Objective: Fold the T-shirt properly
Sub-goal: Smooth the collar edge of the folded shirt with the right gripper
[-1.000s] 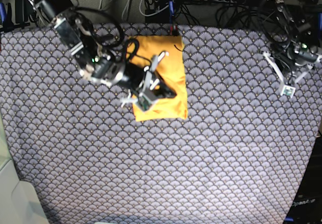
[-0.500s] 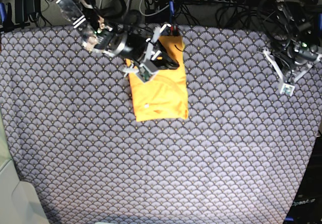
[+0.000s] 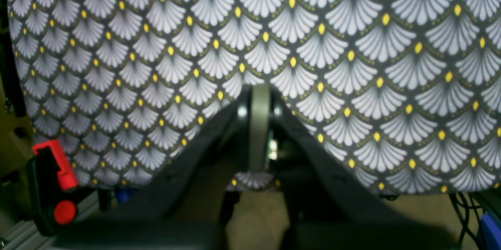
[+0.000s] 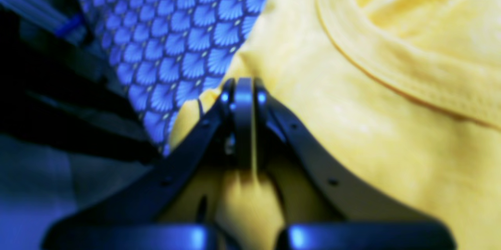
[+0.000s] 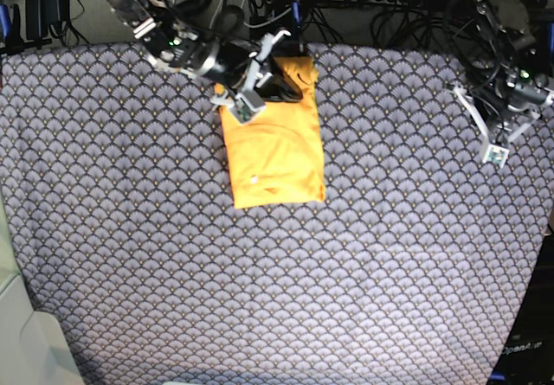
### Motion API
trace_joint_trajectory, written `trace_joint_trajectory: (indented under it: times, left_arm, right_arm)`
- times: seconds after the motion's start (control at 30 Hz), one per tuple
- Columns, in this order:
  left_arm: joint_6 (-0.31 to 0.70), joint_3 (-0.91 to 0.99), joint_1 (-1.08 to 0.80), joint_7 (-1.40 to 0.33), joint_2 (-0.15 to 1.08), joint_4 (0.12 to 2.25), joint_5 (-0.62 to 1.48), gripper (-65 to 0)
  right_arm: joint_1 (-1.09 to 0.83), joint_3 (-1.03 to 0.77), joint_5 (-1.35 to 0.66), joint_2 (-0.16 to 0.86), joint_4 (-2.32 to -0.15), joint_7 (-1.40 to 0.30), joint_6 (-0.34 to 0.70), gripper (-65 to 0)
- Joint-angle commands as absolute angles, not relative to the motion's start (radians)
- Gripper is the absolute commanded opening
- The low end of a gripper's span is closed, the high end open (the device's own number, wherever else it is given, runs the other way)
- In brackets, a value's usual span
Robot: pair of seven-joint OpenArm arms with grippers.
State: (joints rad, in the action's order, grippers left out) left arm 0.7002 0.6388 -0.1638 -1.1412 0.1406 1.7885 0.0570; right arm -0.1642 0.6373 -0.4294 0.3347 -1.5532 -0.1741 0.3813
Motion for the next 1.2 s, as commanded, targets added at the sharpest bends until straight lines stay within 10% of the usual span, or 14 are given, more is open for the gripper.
trace_joint_trajectory:
  times: [0.0, 1.17]
  left_arm:
    - [0.698, 0.641, -0.154, -1.130, 0.154, 1.801, 0.062, -65.0]
    - [0.698, 0.641, -0.160, -1.130, 0.153, 1.797, 0.062, -65.0]
  right_arm:
    - [-0.185, 0.634, -0.440, 0.354, -1.615, -0.157, 0.386, -65.0]
    - [-0.209, 0.634, -0.440, 0.348, -1.695, -0.214, 0.390, -65.0]
